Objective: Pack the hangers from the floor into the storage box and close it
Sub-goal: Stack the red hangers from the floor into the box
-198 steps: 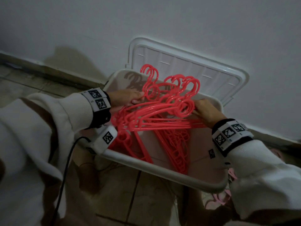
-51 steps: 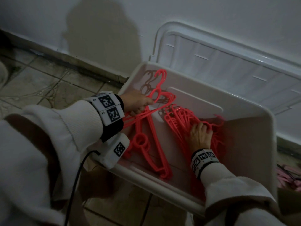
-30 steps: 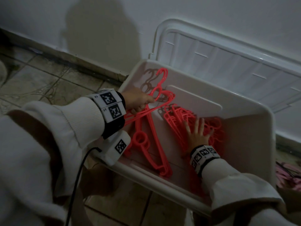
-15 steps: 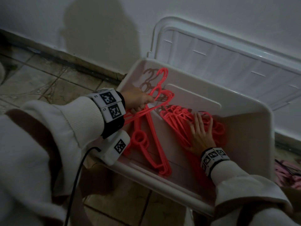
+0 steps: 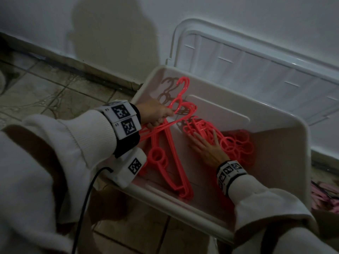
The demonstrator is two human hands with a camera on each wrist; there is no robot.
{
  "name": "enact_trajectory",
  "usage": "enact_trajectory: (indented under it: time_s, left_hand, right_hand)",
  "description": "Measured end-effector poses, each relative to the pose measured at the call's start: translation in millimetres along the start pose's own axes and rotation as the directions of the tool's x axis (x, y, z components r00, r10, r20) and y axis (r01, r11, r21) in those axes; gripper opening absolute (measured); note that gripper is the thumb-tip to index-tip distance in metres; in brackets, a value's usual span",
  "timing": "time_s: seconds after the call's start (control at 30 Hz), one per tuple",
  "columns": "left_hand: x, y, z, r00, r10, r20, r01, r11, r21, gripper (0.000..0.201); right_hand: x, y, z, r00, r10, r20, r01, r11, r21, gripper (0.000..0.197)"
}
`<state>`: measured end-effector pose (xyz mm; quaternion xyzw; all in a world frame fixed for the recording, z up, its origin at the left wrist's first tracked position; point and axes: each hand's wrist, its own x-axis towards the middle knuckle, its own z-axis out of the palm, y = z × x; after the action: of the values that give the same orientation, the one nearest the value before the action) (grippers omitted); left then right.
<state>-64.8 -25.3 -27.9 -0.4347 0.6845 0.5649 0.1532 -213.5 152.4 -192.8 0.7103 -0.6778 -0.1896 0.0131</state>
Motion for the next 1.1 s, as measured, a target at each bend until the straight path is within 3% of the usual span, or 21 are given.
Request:
enact_trajectory:
  time_s: [0.03,0.1,0.17,0.3,0.43,0.5,0.6,0.8,0.97,1.03,1.1]
  left_hand:
    - [0.0,0.0,-0.3,1.0,0.003,0.001,-0.003,1.0,0.002,0.041]
    - [0.1,-0.5,-0.6,1.0,0.008,-0.006,-0.008,1.0,0.006,0.04]
    - [0.1,-1.3,-1.0,1.0,0.009,-0.017,-0.009,1.0,-0.002,0.039]
    - [-0.9,-0.9,-1.5,1.0,0.001,-0.008,-0.001,1.0,-0.015,0.04]
    - [-1.1,0.5,-0.4,1.0,-0.011,-0.007,0.011,1.0,-0.01,0.04]
    - [-1.1,1.2,1.2,1.0,-0.015,-0.011,0.015,1.0,-0.003,0.04]
    - [-2.2,3.5,3.1,1.0,-0.002,-0.026,0.002,1.0,0.009,0.039]
    - [-5.9,6.5,6.5,0.999,0.04,-0.036,-0.04,0.999,0.017,0.036]
    - [-9.8,10.2,12.1,0.999,0.035,-0.03,-0.035,0.999,-0.017,0.037]
    - [-10.9,10.9,12.0,0.999,0.039,-0.037,-0.04,0.999,-0.013,0.035]
    - [-11.3,10.9,11.5,0.998,0.044,-0.038,-0.045,0.999,-0.011,0.035]
  right_hand:
    - [1.4,-1.3,-2.9,0.998,-0.042,0.043,0.043,0.999,-0.008,0.041]
    - [1.8,-3.0,-2.0,0.986,-0.045,0.163,0.049,0.998,-0.024,0.076]
    - [2.0,-3.3,-11.4,0.969,0.053,0.242,-0.036,0.997,-0.074,0.1]
    - [-7.2,-5.9,-14.8,0.948,0.185,0.257,-0.16,0.98,-0.114,0.095]
    - [-13.6,0.2,-3.4,0.985,0.156,0.076,-0.154,0.987,-0.041,0.085]
    - [-17.5,7.7,-4.7,0.989,0.146,0.016,-0.145,0.989,-0.009,0.093]
    - [-23.7,17.9,-11.2,0.992,0.115,0.046,-0.118,0.991,0.056,0.113]
    - [-32.4,24.1,-17.0,0.997,0.076,0.008,-0.076,0.979,0.192,0.106]
    - [-37.7,26.4,-18.7,0.993,0.091,0.069,-0.105,0.967,0.234,0.105]
    - [-40.1,27.1,-28.4,0.978,0.153,0.139,-0.179,0.963,0.201,0.113]
    - [-44.0,26.0,-37.7,0.92,0.292,0.261,-0.349,0.914,0.206,0.115]
